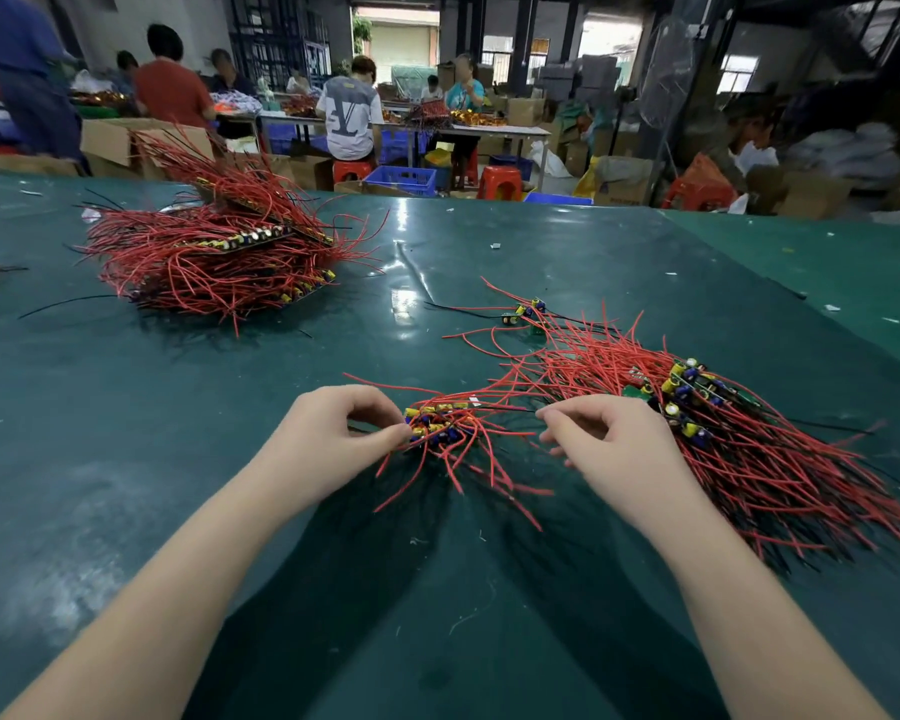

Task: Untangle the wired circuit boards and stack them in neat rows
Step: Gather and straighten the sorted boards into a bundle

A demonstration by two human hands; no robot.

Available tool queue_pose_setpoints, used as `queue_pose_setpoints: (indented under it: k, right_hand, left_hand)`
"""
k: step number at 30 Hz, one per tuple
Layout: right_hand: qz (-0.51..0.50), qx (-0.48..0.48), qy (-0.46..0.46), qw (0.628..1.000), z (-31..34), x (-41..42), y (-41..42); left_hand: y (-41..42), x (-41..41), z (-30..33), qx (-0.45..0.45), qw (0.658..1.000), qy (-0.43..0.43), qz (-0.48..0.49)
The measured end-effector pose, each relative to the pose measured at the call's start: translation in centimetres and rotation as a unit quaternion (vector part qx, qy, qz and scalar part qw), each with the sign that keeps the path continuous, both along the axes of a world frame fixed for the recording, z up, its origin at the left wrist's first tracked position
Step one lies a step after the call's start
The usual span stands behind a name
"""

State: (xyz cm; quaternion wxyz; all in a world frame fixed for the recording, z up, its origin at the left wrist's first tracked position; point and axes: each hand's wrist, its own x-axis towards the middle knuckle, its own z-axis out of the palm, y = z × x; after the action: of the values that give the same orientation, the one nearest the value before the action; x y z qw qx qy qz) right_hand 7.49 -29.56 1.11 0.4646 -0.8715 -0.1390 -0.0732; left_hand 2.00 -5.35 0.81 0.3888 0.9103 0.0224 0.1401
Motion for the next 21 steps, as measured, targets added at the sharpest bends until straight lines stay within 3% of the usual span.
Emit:
queue_pose_setpoints:
  k: [2,4,7,10,14,19,21]
  right_hand:
    - [0.006,0.003,-0.007,1.0,-0.1,0.0,0.1]
    - [0.016,0.009,-0.008,1.0,-0.2,0.0,0.2]
    - [0.044,0.015,0.035,0.998,-0.4,0.1,0.1]
    - [0.056,0.014,0.086,0.995,-0.5,0.0,0.2]
    - [0.043,-0.032,0.048,0.997,-0.3,0.1,-0.1]
    - [0.004,-0.081,-0.083,0.993,0.3,-0.4,-0.1]
    - [0.004,-0.067,-0.097,0.993,0.5,-0.5,0.0]
  left_hand:
    - [0.1,0.2,-0.3,-0.031,0.999,-0.001,0.037]
    - [0.2,0.3,-0.5,-0.062,0.995,0.051,0.056]
    - [0.1,0.2,-0.3,-0.05,0.994,0.092,0.042]
    - [-0.1,-0.3,0.5,-0.095,0.989,0.107,-0.029]
    - [-0.2,-1.4,1.8,-0.172,0.953,0.195,-0.154]
    - [0.9,-0.5,1.8,-0.156,0.976,0.154,-0.004]
    - [0.7,0.1,0.8,-0.08,0.99,0.098,0.06]
